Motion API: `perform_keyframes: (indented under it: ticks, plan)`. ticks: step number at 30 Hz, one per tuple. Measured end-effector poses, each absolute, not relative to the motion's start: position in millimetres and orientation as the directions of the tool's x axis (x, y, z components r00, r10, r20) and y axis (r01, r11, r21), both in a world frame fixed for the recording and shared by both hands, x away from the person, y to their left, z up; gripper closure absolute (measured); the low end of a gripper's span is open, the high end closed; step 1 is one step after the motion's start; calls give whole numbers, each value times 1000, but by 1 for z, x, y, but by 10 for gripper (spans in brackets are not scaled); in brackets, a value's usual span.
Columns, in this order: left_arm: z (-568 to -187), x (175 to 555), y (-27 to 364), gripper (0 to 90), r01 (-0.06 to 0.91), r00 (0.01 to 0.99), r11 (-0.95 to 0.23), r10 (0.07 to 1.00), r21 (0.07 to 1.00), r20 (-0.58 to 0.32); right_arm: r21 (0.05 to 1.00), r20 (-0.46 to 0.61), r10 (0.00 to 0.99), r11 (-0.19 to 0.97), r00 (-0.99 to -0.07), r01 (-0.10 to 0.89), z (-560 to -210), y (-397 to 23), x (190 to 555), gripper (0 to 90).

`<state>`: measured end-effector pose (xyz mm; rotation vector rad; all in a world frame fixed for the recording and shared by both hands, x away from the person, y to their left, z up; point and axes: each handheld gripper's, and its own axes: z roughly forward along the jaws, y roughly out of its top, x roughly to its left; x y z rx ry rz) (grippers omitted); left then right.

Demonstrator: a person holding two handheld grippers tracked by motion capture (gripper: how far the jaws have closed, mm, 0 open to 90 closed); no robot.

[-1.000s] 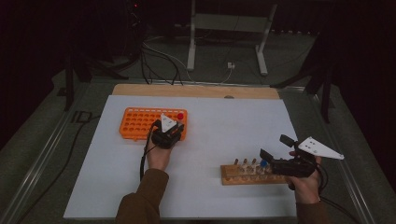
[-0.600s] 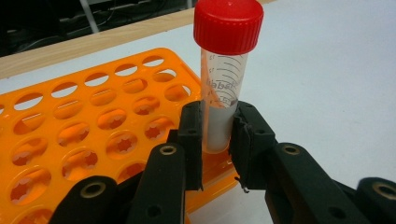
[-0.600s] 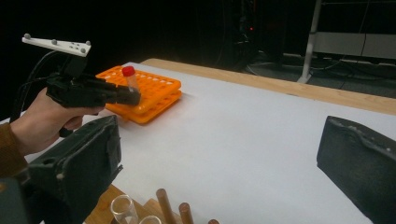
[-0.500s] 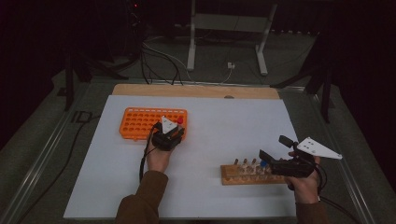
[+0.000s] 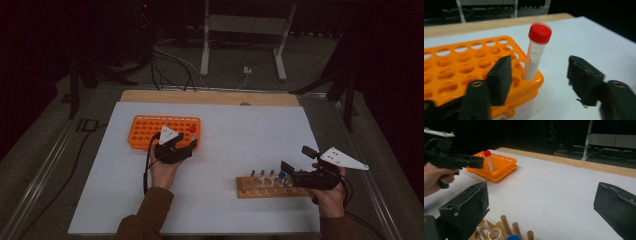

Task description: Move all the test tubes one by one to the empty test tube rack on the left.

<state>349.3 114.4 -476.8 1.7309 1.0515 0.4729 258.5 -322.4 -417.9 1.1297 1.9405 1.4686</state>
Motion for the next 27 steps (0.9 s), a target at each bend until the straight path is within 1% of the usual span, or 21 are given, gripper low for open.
perform_keyframes:
  ticks: [1, 2, 3, 4, 5, 7, 10, 11, 12, 14, 17, 18, 20, 21, 22, 23, 27]
  plan:
    - [-474, 347, 116, 286, 424, 542, -97, 823, 900, -167, 937, 121, 821, 91, -558, 338, -418, -325, 258, 0]
    - [-471, 345, 118, 286, 420, 541, -90, 824, 903, -169, 937, 121, 821, 91, -558, 338, -418, -325, 258, 0]
    - [-468, 342, 120, 225, 414, 537, -87, 827, 906, -166, 935, 125, 825, 88, -551, 344, -419, -328, 257, 0]
    - [-466, 339, 122, 184, 407, 537, -87, 828, 909, -161, 934, 123, 828, 89, -546, 345, -420, -330, 257, 0]
    - [-464, 336, 124, 184, 405, 533, -81, 830, 911, -163, 934, 123, 828, 89, -546, 345, -420, -330, 257, 0]
    - [-460, 331, 128, 115, 393, 529, -72, 833, 917, -161, 932, 132, 836, 78, -532, 353, -422, -337, 256, 22]
    - [-456, 318, 137, 32, 384, 521, -64, 838, 921, -160, 929, 130, 843, 80, -521, 361, -425, -342, 254, 53]
    - [-456, 318, 137, 19, 384, 521, -64, 838, 921, -160, 927, 134, 843, 79, -521, 367, -425, -344, 253, 65]
    - [-456, 314, 138, 19, 384, 519, -59, 839, 921, -162, 927, 134, 843, 79, -521, 367, -425, -344, 253, 65]
    - [-456, 306, 142, 6, 378, 522, -63, 838, 924, -157, 922, 139, 844, 80, -518, 378, -428, -348, 250, 128]
    - [-456, 296, 149, 6, 366, 517, -54, 842, 929, -155, 921, 143, 843, 79, -519, 382, -430, -351, 247, 169]
    - [-456, 294, 151, 6, 366, 514, -48, 843, 929, -159, 919, 149, 834, 80, -531, 385, -433, -354, 244, 219]
    - [-455, 290, 156, 6, 360, 510, -39, 845, 932, -162, 918, 145, 826, 92, -544, 385, -435, -357, 241, 283]
    - [-454, 288, 158, 6, 357, 506, -36, 847, 933, -161, 918, 145, 826, 92, -544, 385, -435, -357, 241, 283]
    - [-453, 286, 160, 6, 354, 503, -31, 849, 935, -162, 918, 144, 825, 96, -547, 385, -436, -358, 240, 306]
    - [-453, 284, 162, 6, 352, 499, -25, 850, 936, -165, 917, 162, 812, 85, -560, 389, -437, -361, 238, 365]
    - [-454, 277, 171, 6, 348, 483, -10, 859, 938, -170, 918, 158, 799, 98, -580, 384, -439, -365, 232, 458]
